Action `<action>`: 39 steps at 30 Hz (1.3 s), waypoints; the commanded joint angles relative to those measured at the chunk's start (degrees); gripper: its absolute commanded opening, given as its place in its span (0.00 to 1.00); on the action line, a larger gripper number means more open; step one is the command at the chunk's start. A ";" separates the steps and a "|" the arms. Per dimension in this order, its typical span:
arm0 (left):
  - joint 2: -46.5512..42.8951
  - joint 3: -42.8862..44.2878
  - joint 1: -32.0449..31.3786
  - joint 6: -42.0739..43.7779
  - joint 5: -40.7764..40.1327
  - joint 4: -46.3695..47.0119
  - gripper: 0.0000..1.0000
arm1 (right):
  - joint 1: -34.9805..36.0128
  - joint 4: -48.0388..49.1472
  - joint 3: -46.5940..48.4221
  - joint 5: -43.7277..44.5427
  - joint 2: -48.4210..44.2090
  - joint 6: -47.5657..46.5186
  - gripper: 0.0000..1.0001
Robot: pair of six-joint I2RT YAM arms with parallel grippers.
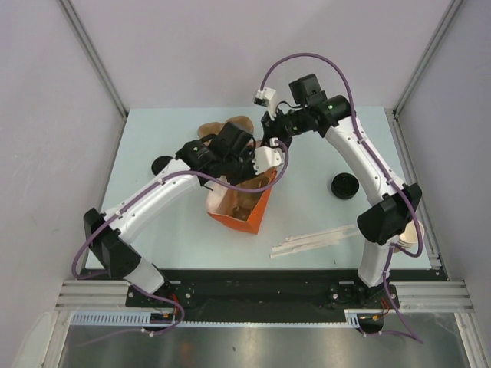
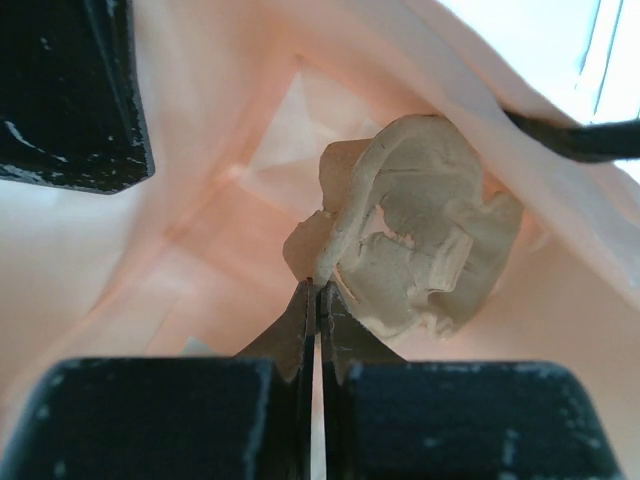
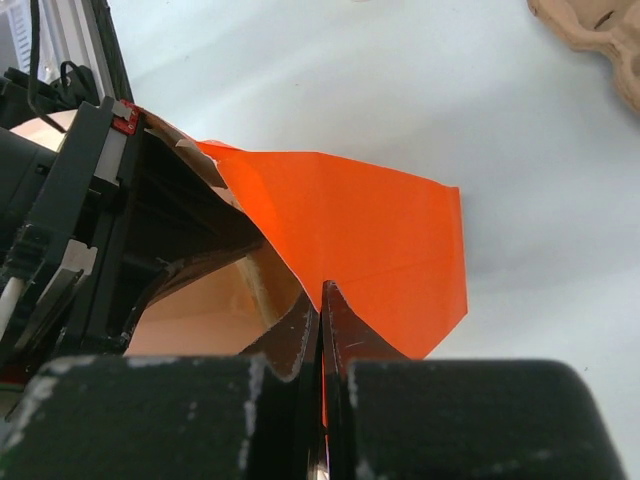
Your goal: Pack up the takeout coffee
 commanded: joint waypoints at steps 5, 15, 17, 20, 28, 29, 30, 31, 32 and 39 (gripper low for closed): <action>2.25 3.39 2.45 -2.01 4.24 -2.44 0.00 | -0.67 3.25 0.98 -6.84 1.17 -1.76 0.00; 2.88 6.03 3.60 -0.61 4.25 -2.53 0.24 | -0.85 2.64 0.89 -8.34 1.96 -2.64 0.00; 2.53 7.43 3.60 -0.69 3.99 -2.18 0.34 | -0.93 2.46 0.89 -8.42 2.14 -2.90 0.00; 2.17 10.15 3.60 -1.04 3.72 -2.71 0.40 | -0.85 2.20 0.71 -8.51 2.31 -2.99 0.00; 0.42 13.32 3.51 -1.57 4.60 -4.11 0.48 | -1.02 1.76 0.27 -8.16 2.23 -3.16 0.00; 0.24 13.41 3.51 -1.57 4.60 -4.11 0.48 | -0.93 1.84 0.10 -8.07 2.14 -3.16 0.00; 0.06 13.59 3.51 -1.57 4.60 -4.20 0.49 | -1.02 1.76 0.01 -7.99 2.05 -3.25 0.00; -0.11 14.11 3.51 -1.75 4.60 -4.29 0.50 | -1.11 1.76 -0.25 -8.07 1.96 -3.25 0.00; -0.46 14.47 3.51 -1.66 4.69 -4.46 0.50 | -1.11 1.76 -0.34 -7.99 1.87 -3.34 0.00; -0.91 19.03 3.51 -2.71 4.78 -6.83 0.56 | -1.28 0.79 -1.40 -9.04 1.26 -5.18 0.00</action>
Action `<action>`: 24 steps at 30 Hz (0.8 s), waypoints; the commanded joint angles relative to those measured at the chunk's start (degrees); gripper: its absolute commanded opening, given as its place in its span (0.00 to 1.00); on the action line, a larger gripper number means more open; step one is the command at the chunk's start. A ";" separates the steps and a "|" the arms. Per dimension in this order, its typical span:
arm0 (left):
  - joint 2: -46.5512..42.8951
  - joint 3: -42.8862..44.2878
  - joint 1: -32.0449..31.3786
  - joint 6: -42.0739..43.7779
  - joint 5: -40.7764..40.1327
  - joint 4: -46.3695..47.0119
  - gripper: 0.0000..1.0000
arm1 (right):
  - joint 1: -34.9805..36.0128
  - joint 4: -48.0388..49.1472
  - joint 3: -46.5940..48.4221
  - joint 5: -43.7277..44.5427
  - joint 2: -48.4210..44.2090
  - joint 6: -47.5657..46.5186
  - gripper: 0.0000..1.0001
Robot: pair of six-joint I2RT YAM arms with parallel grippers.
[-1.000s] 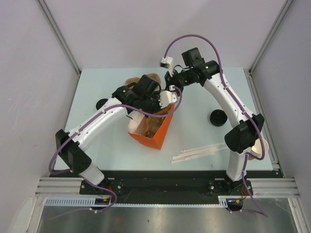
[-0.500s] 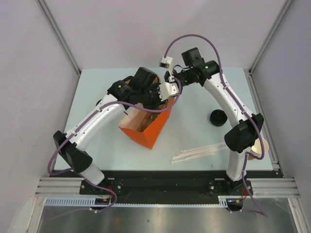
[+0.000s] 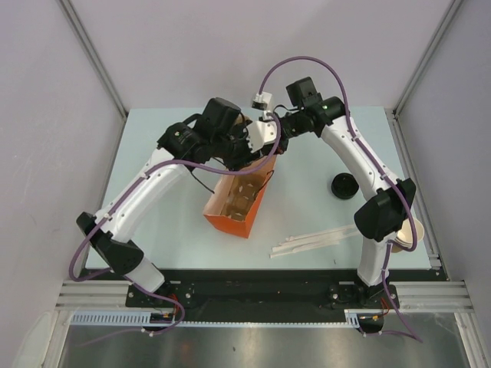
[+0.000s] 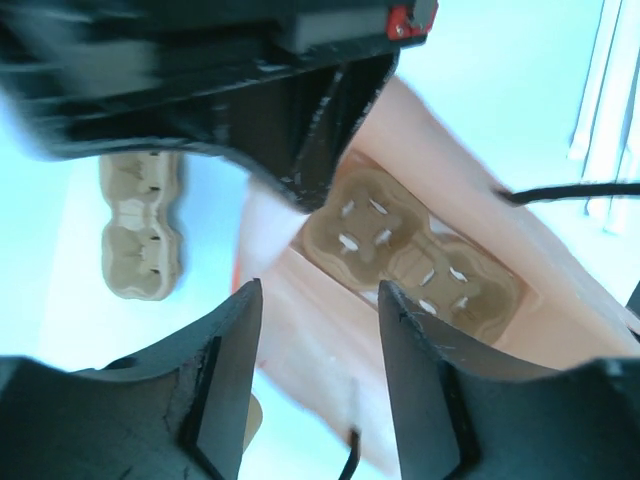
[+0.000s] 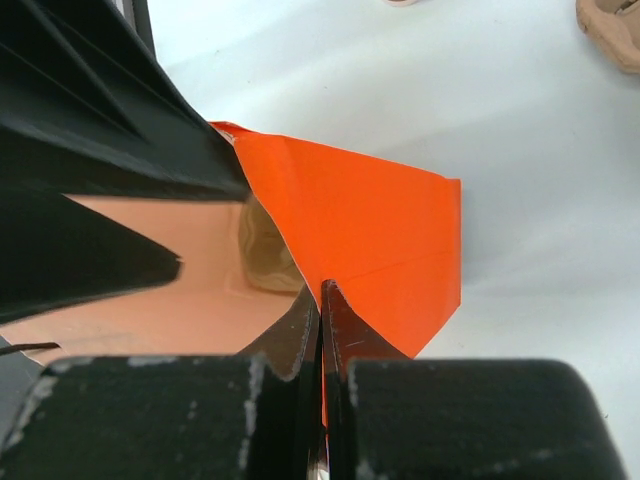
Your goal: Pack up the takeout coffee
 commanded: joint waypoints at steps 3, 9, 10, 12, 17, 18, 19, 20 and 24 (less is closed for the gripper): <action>-2.58 7.68 0.38 -2.41 1.39 -3.17 0.57 | -0.41 -0.81 -0.06 -3.29 -1.19 -1.84 0.00; -5.92 9.71 0.47 -3.37 3.68 -0.56 0.65 | -0.32 -1.77 -0.24 -4.17 -2.15 -2.54 0.00; -7.58 9.71 0.56 -3.81 2.98 0.42 0.68 | -0.32 -1.95 -0.24 -4.17 -2.42 -2.63 0.00; -9.08 9.45 1.17 -5.57 1.40 3.58 0.75 | -0.06 -2.30 -0.24 -4.26 -3.29 -2.72 0.00; -13.22 7.08 11.26 -13.98 3.40 9.91 0.97 | 1.78 -3.70 -0.50 -1.37 -5.49 -4.21 0.00; -13.31 6.90 13.28 -15.23 4.54 10.09 0.99 | 2.14 -4.14 -0.59 -0.75 -6.11 -4.21 0.00; -13.48 6.64 16.96 -16.29 5.77 10.18 0.99 | 2.92 -4.06 -1.11 0.30 -7.07 -3.95 0.00; -14.09 6.03 18.48 -17.78 5.87 11.05 1.00 | 3.28 -4.06 -1.47 0.74 -7.78 -3.86 0.00; -19.98 -7.72 26.03 -23.76 4.46 21.15 0.99 | 5.04 -3.09 -4.10 3.64 -10.94 -3.25 0.00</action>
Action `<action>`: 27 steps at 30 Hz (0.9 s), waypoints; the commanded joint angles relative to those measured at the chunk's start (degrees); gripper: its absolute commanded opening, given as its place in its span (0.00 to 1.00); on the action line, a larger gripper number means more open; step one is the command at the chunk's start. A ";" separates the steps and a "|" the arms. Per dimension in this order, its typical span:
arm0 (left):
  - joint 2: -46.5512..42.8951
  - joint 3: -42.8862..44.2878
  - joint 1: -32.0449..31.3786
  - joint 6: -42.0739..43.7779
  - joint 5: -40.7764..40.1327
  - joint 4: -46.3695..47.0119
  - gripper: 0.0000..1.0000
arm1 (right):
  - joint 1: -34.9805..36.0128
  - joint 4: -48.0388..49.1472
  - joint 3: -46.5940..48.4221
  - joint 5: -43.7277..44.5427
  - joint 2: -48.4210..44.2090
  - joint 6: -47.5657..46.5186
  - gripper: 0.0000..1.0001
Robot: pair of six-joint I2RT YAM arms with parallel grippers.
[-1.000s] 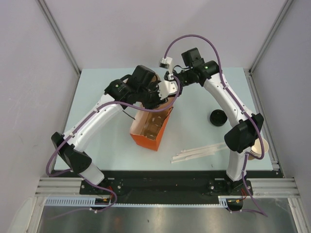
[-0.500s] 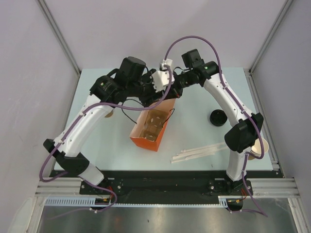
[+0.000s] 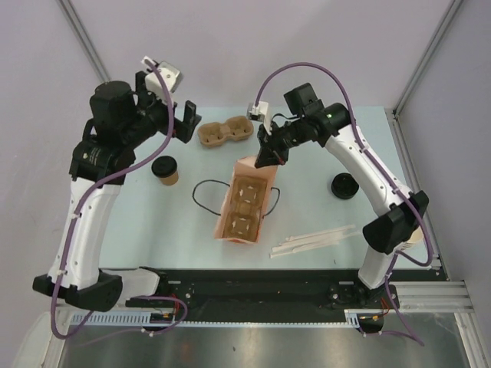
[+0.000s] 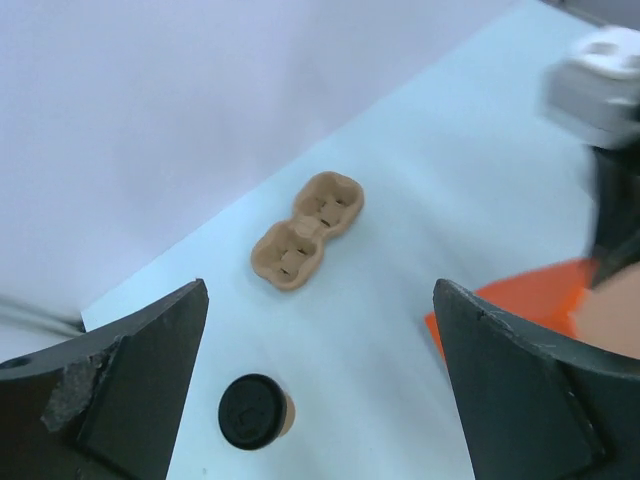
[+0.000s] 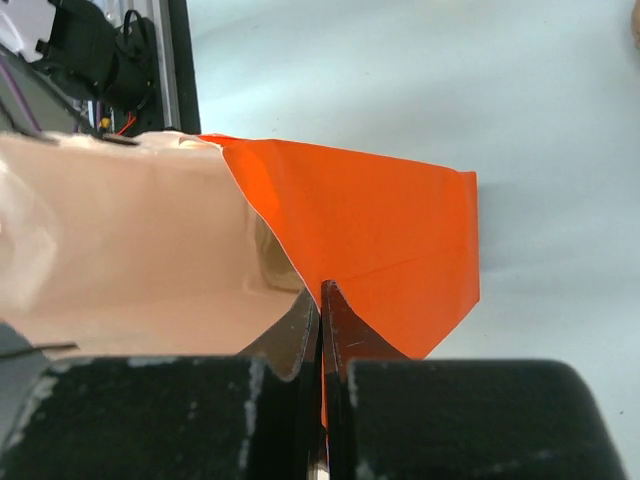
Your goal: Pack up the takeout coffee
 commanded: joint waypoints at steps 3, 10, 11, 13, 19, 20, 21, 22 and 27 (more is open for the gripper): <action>-6.77 -18.80 10.24 -12.68 3.94 15.77 0.99 | 2.86 -0.21 -2.21 4.99 -7.23 0.40 0.00; -5.39 -25.17 15.87 -13.83 5.96 15.18 1.00 | 7.43 0.49 -6.69 12.81 -10.58 2.16 0.00; -3.98 -24.12 16.40 -13.65 6.05 10.82 1.00 | 7.78 0.49 -6.78 13.43 -10.67 2.77 0.00; 0.49 -19.73 18.07 -13.30 8.85 2.83 0.99 | 7.69 1.19 -6.52 14.31 -10.58 4.88 0.00; 7.98 -13.22 20.45 -9.43 9.41 -7.49 1.00 | 6.55 1.72 -3.88 11.86 -7.42 7.69 0.00; 10.25 -11.65 20.45 -9.61 8.86 -8.38 0.99 | 6.03 2.42 -3.71 11.33 -6.98 8.31 0.00; 11.14 -11.02 22.01 -9.87 8.42 -9.08 0.99 | 5.33 2.78 -3.62 10.80 -6.63 8.84 0.00; 11.76 -10.58 22.29 -11.26 7.38 -9.79 0.99 | 4.89 3.04 -3.35 10.54 -5.67 9.71 0.00; 14.39 -11.02 23.26 -12.95 1.22 -8.48 0.99 | 1.72 3.83 -1.69 8.43 -2.76 12.09 0.00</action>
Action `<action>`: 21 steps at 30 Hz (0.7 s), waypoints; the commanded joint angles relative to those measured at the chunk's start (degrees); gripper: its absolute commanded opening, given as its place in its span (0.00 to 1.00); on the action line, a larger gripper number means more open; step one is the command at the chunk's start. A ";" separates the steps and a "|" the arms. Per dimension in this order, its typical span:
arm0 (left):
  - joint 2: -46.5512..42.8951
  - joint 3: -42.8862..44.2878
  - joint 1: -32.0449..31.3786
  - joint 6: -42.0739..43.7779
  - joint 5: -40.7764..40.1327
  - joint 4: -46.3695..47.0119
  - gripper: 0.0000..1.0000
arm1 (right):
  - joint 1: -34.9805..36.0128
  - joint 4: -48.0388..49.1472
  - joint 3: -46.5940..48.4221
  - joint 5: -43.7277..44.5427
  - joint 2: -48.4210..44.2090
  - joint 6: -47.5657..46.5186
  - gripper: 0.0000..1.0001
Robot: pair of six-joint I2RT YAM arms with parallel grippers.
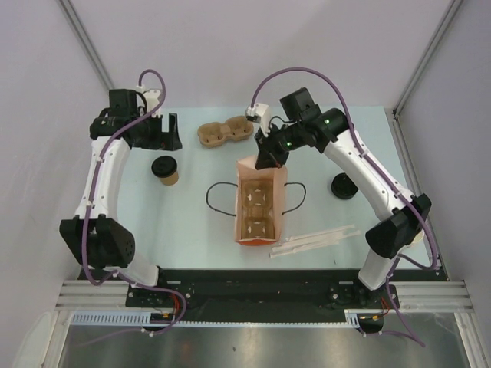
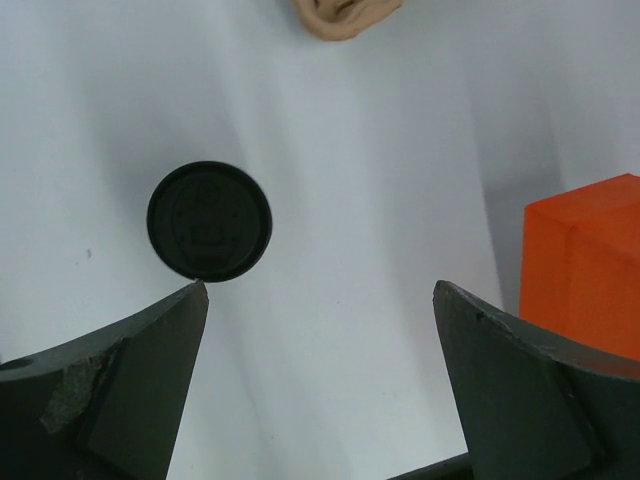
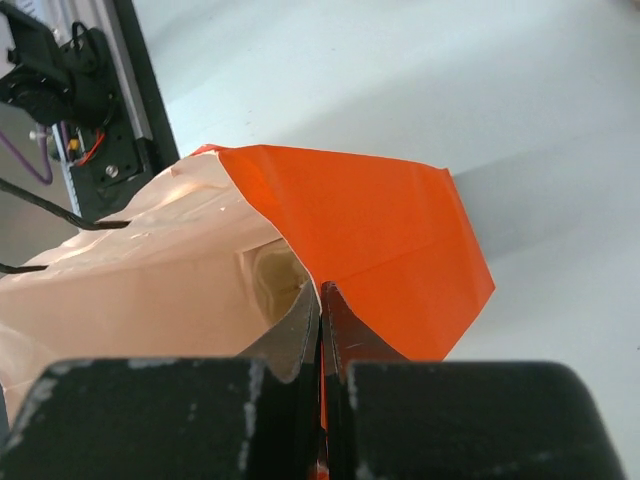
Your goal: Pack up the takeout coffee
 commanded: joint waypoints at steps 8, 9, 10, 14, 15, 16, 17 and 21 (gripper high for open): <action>6.21 2.74 2.28 5.36 -9.95 -2.82 1.00 | -4.28 1.76 7.87 -6.61 6.90 4.93 0.00; 7.69 3.19 2.46 5.36 -11.79 -4.13 0.99 | -4.37 1.85 8.13 -7.14 7.43 5.19 0.00; 8.14 3.72 2.55 5.53 -11.80 -4.75 1.00 | -4.46 1.67 8.22 -7.49 7.52 5.37 0.00; 9.29 2.50 3.16 6.68 -9.52 -5.02 1.00 | -4.46 1.94 8.40 -8.02 8.14 5.46 0.00; 9.64 2.32 3.25 6.85 -9.17 -5.02 1.00 | -4.54 1.94 8.49 -8.02 8.31 5.37 0.00; 10.60 2.23 3.25 6.94 -8.91 -5.11 1.00 | -4.46 1.94 8.58 -8.02 8.31 5.46 0.00; 10.96 2.32 3.60 7.38 -8.30 -5.02 0.99 | -4.54 2.02 8.66 -8.02 8.40 5.37 0.00; 12.89 2.67 4.39 7.99 -7.94 -3.79 1.00 | -4.98 1.67 9.28 -7.93 8.75 5.20 0.00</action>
